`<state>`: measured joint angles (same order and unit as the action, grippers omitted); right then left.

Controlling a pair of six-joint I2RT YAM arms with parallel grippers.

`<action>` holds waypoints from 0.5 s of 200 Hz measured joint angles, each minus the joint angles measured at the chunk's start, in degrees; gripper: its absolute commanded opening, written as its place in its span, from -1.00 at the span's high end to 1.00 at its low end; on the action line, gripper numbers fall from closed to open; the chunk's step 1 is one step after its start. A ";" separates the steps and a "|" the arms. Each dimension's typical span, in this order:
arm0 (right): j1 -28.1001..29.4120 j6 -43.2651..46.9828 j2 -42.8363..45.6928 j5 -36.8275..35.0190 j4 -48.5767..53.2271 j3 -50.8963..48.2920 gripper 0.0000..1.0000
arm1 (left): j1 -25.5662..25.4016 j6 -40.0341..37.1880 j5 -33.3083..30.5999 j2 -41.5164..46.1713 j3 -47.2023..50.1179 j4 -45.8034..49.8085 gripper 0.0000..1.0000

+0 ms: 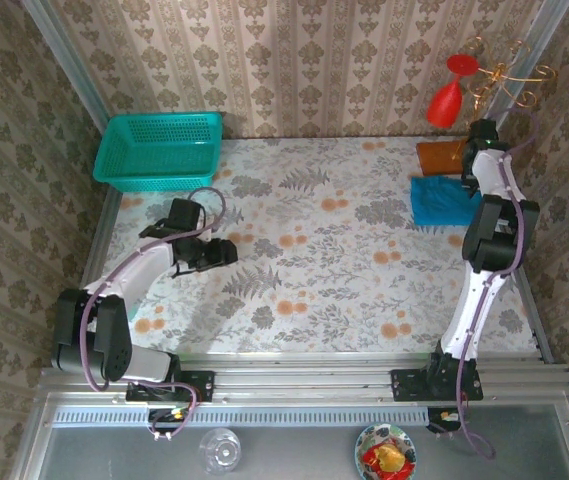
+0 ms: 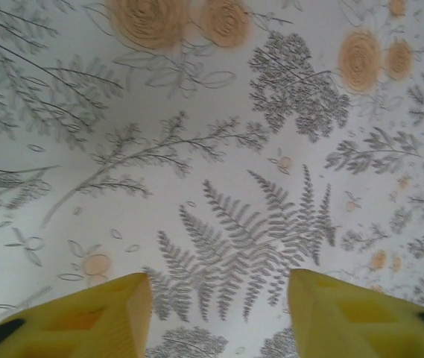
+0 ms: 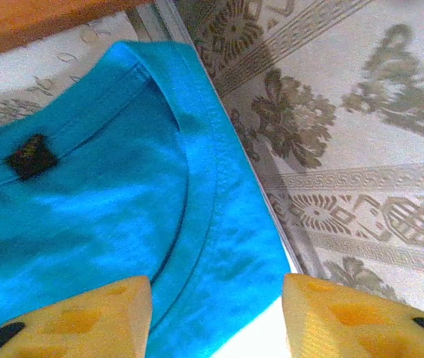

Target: Fold the inside-out t-shirt

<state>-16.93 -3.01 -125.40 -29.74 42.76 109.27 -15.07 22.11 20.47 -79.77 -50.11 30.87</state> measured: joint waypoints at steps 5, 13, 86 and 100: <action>0.31 -0.26 1.57 0.11 -0.61 -1.44 -0.18 | 0.15 0.28 -0.61 0.00 -0.02 0.00 -0.36; 0.87 -1.27 4.07 0.44 -1.07 -3.63 -0.27 | 0.46 -0.26 -1.73 0.00 -0.09 0.00 -0.49; 6.69 -9.11 22.62 9.53 -9.27 -32.81 -1.00 | 5.16 -2.49 -16.50 0.02 -0.66 -2.67 -1.00; 7.89 -9.84 25.66 10.95 -11.91 -38.99 -1.00 | 5.66 -2.95 -20.87 0.11 -0.50 -4.24 -1.00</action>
<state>-9.04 -12.84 -99.74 -18.79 30.85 70.28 -9.41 19.16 -0.40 -79.66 -50.61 26.63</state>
